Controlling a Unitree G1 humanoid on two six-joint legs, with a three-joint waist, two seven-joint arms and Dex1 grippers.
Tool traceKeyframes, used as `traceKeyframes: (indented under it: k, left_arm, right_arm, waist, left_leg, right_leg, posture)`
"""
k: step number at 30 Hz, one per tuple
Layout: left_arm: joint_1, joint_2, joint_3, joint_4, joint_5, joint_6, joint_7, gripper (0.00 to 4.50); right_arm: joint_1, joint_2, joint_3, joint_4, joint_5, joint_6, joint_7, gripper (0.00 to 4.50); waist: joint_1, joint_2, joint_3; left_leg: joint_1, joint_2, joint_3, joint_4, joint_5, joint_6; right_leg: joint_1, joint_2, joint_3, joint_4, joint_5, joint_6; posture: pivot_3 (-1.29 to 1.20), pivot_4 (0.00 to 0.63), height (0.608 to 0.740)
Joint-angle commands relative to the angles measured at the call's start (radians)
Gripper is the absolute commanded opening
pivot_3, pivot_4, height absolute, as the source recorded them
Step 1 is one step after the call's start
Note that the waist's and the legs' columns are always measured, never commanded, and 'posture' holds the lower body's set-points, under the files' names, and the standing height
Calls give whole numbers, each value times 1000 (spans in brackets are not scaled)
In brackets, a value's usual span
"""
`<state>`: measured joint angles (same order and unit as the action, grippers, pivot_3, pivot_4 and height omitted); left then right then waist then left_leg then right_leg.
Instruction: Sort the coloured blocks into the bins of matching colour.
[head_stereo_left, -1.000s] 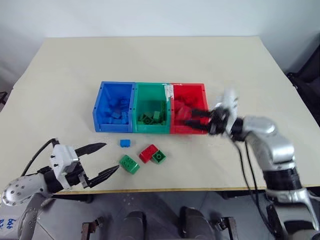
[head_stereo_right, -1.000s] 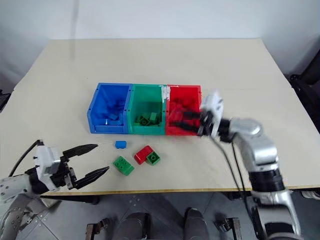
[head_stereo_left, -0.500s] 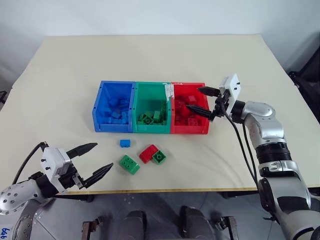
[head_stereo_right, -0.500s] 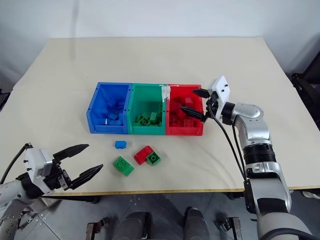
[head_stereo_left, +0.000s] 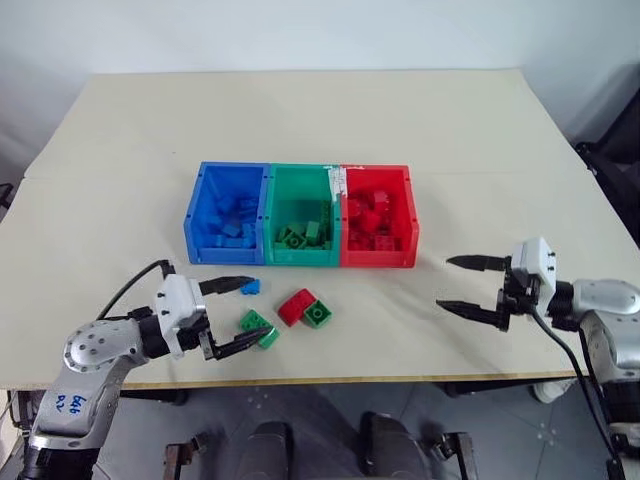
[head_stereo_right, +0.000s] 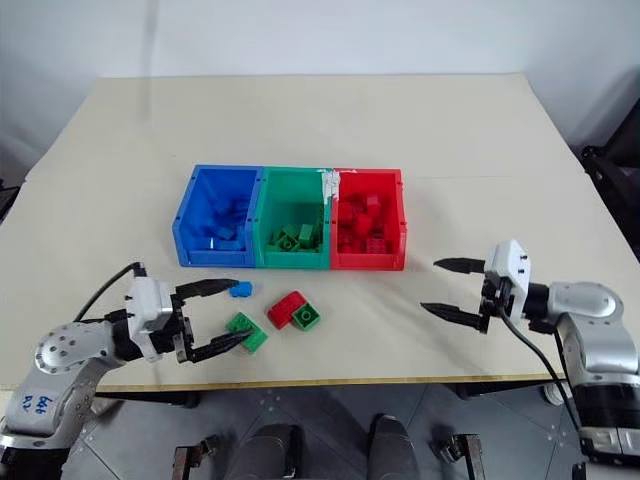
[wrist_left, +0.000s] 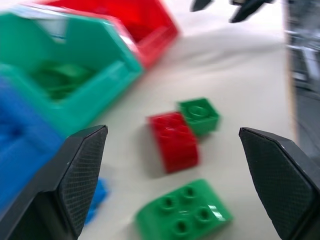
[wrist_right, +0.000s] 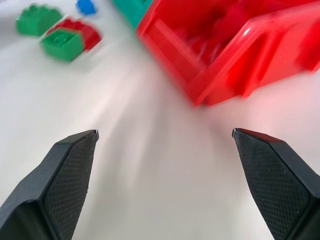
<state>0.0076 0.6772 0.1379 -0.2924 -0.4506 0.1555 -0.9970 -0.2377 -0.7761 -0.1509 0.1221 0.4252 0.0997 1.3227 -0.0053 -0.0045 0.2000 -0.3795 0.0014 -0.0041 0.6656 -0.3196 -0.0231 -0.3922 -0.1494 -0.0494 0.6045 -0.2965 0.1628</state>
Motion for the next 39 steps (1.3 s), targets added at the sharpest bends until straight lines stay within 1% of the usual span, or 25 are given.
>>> traceKeyframes:
  k: [1, 4, 6, 10, 12, 13, 16, 20, 21, 23, 25, 27, 28, 29, 32, 34, 36, 39]
  left_arm:
    - [-11, 16, 17, 11, 3, -40, -23, 4500]
    - [14, 22, 56, 21, 0, -62, -21, 4500]
    - [54, 32, 89, 14, -9, -62, -22, 4500]
    - [153, 35, 160, -24, -24, -55, -8, 4500]
    - [220, 27, 192, -59, -24, -56, 6, 4500]
    - [253, 21, 207, -86, -29, -51, 17, 4500]
    - [315, 10, 236, -156, -48, -30, 47, 4500]
    - [347, -4, 246, -196, -53, -14, 77, 4500]
    - [347, -5, 242, -202, -52, -11, 83, 4500]
    - [346, -7, 237, -215, -53, -4, 93, 4500]
    - [340, -6, 235, -221, -55, 2, 100, 4500]
    - [330, -6, 236, -225, -64, 9, 105, 4500]
    - [326, -7, 236, -225, -66, 11, 108, 4500]
    - [322, -8, 237, -225, -69, 13, 109, 4500]
    - [316, -11, 240, -222, -74, 14, 114, 4500]
    - [322, -27, 266, -206, -81, 8, 135, 4500]
    - [329, -42, 287, -190, -81, 2, 149, 4500]
    - [371, -77, 354, -145, -72, -26, 168, 4500]
  right_arm:
    - [-18, 20, 67, -147, 33, 63, -1, 4479]
    - [-54, 58, 174, -236, 5, 145, -38, 4479]
    - [-93, 105, 252, -262, -38, 170, -78, 4479]
    - [-157, 207, 381, -256, -105, 206, -141, 4479]
    - [-168, 277, 441, -207, -176, 163, -208, 4479]
    - [-170, 308, 458, -183, -203, 157, -245, 4479]
    - [-175, 349, 479, -155, -233, 147, -275, 4479]
    - [-196, 379, 490, -119, -263, 134, -312, 4479]
    - [-200, 383, 492, -110, -268, 131, -316, 4307]
    - [-202, 387, 490, -104, -267, 131, -320, 3824]
    - [-202, 390, 486, -105, -256, 127, -314, 3170]
    - [-202, 385, 482, -111, -248, 129, -307, 2417]
    - [-201, 380, 479, -115, -244, 129, -301, 2128]
    - [-200, 375, 473, -121, -230, 125, -284, 2064]
    - [-204, 362, 446, -140, -188, 133, -249, 2064]
    - [-268, 400, 371, -151, -98, 177, -267, 2064]
    - [-321, 429, 326, -144, -53, 215, -293, 2064]
    - [-465, 484, 291, -34, -81, 216, -376, 2064]
  waist:
    - [-1, 0, 0]
    - [1, 0, 0]
    - [0, 0, 0]
    - [2, 0, 0]
    - [3, -2, -1]
    - [4, -2, -1]
    - [8, -2, -1]
    - [3, -3, -2]
    - [2, -3, -2]
    - [2, -3, -2]
    - [1, -3, -2]
    - [1, -3, -2]
    - [2, -3, -2]
    - [2, -3, -2]
    - [2, -3, -2]
    - [2, -3, -1]
    - [-3, -3, -1]
    - [-22, -3, -1]
  left_leg:
    - [0, 0, 0, 0, 0, 0]
    - [2, 1, 0, 0, 0, -1]
    - [2, 1, 0, 0, 0, -1]
    - [2, 1, 0, 0, 0, -1]
    - [2, 1, -1, 0, 0, -1]
    - [2, 1, -1, 0, 0, -1]
    - [1, 0, -1, 0, -1, -1]
    - [2, 0, -1, 0, -1, -1]
    - [2, 0, -1, 0, -1, -1]
    - [2, 1, -1, 0, -1, -1]
    - [2, 1, -1, 0, -1, -1]
    - [2, 1, -1, 0, -1, -1]
    - [2, 1, -1, 0, -1, -1]
    - [2, 1, -1, 0, -1, -1]
    - [2, 1, -1, 0, -1, 0]
    - [2, 1, -1, 0, -1, 0]
    - [2, 1, 0, 0, -1, 0]
    - [3, 2, 0, 0, -1, -1]
  right_leg:
    - [0, 0, 0, 0, 0, 0]
    - [0, 0, 0, 2, 0, 0]
    - [0, 0, 1, 2, 0, 0]
    - [0, 0, 1, 1, 0, 0]
    - [0, 0, 1, 1, 0, 0]
    - [0, 0, 0, 1, 0, -1]
    - [0, 0, 0, 1, 0, -1]
    - [0, 0, 1, 2, 0, -1]
    - [0, 0, 1, 2, 0, -1]
    - [0, 0, 1, 2, 0, -1]
    - [0, 0, 1, 2, 0, -1]
    - [0, 0, 1, 2, 0, -1]
    - [0, 0, 1, 2, -1, -1]
    - [0, 0, 1, 2, -1, -1]
    - [0, 0, 1, 2, -1, -1]
    - [0, 0, 1, 2, 0, -1]
    - [0, 0, 1, 2, 0, -1]
    - [-1, 1, 1, 5, -1, -2]
  posture:
    - [0, 150, 740]
    - [0, 150, 740]
    - [0, 150, 740]
    - [0, 150, 740]
    - [0, 150, 740]
    - [0, 150, 740]
    - [0, 150, 740]
    - [0, 150, 740]
    - [0, 150, 740]
    - [0, 150, 740]
    - [0, 150, 740]
    - [0, 150, 740]
    - [0, 150, 740]
    - [0, 150, 740]
    - [0, 150, 740]
    - [0, 150, 740]
    - [0, 150, 740]
    - [0, 150, 740]
